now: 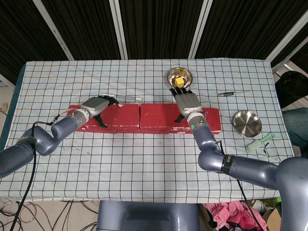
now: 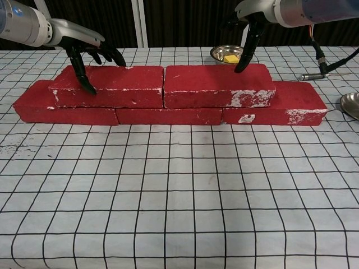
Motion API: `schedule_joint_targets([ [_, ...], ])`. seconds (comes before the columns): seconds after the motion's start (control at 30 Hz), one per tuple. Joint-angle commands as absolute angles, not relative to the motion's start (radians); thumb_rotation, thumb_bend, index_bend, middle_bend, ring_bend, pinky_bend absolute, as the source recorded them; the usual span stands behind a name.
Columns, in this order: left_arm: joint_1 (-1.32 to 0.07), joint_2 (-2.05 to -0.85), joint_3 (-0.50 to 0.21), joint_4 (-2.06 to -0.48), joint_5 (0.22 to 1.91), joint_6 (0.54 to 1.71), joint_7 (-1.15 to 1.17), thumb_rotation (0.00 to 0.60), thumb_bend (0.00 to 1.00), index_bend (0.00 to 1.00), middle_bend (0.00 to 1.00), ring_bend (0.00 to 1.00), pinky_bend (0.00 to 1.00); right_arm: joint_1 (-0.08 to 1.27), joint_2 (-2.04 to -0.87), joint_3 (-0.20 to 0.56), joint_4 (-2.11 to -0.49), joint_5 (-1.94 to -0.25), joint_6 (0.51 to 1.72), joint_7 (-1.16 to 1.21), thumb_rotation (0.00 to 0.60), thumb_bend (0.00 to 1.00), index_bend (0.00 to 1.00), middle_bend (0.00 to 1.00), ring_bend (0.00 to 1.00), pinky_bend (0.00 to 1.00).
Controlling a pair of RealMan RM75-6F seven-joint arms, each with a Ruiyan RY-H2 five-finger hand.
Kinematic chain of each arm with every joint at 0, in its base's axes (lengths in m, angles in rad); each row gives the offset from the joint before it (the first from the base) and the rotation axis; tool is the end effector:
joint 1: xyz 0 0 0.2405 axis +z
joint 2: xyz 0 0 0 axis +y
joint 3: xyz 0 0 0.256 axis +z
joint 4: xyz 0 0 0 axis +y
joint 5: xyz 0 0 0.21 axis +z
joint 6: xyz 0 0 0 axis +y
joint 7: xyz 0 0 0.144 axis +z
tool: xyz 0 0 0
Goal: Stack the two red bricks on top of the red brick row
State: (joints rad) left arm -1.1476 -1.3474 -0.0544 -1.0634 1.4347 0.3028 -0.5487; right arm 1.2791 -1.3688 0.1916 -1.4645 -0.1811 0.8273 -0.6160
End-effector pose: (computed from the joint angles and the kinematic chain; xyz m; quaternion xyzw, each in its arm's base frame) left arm -0.1456 0.4666 0.0451 -0.8011 -0.4379 -0.2132 0.3479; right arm -0.0553 -0.4445 0.0394 0.7064 -0.4426 0.2820 0.4749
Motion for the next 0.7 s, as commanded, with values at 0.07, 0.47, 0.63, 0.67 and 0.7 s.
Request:
schedule_joint_targets([
  [0.07,-1.148,-1.347,-0.057,-1.065,1.432,0.302,-0.545,0.6,0.0,0.03,0.04,0.0,0.1,1.277,-1.368,0.193,-1.465,-0.184,0.827,-0.615,0.6,0.0,0.0,0.01,0.0,0.14],
  [0.47,-1.148,-1.338,-0.062,-1.076,1.424,0.299,-0.532,0.6,0.0,0.02,0.03,0.0,0.1,1.271,-1.364,0.195,-1.467,-0.19,0.827,-0.61,0.6,0.0,0.0,0.01,0.0,0.14],
  [0.63,-1.149,-1.337,-0.067,-1.079,1.414,0.294,-0.52,0.6,0.0,0.01,0.03,0.0,0.09,1.268,-1.362,0.195,-1.466,-0.19,0.824,-0.61,0.6,0.0,0.0,0.01,0.0,0.14],
  [0.67,-1.149,-1.337,-0.067,-1.08,1.412,0.293,-0.517,0.6,0.0,0.01,0.03,0.0,0.1,1.268,-1.362,0.195,-1.466,-0.19,0.824,-0.61,0.6,0.0,0.0,0.01,0.0,0.14],
  [0.7,-1.15,-1.337,-0.069,-1.08,1.41,0.291,-0.515,0.6,0.0,0.01,0.03,0.0,0.1,1.268,-1.362,0.195,-1.466,-0.191,0.824,-0.61,0.6,0.0,0.0,0.01,0.0,0.14],
])
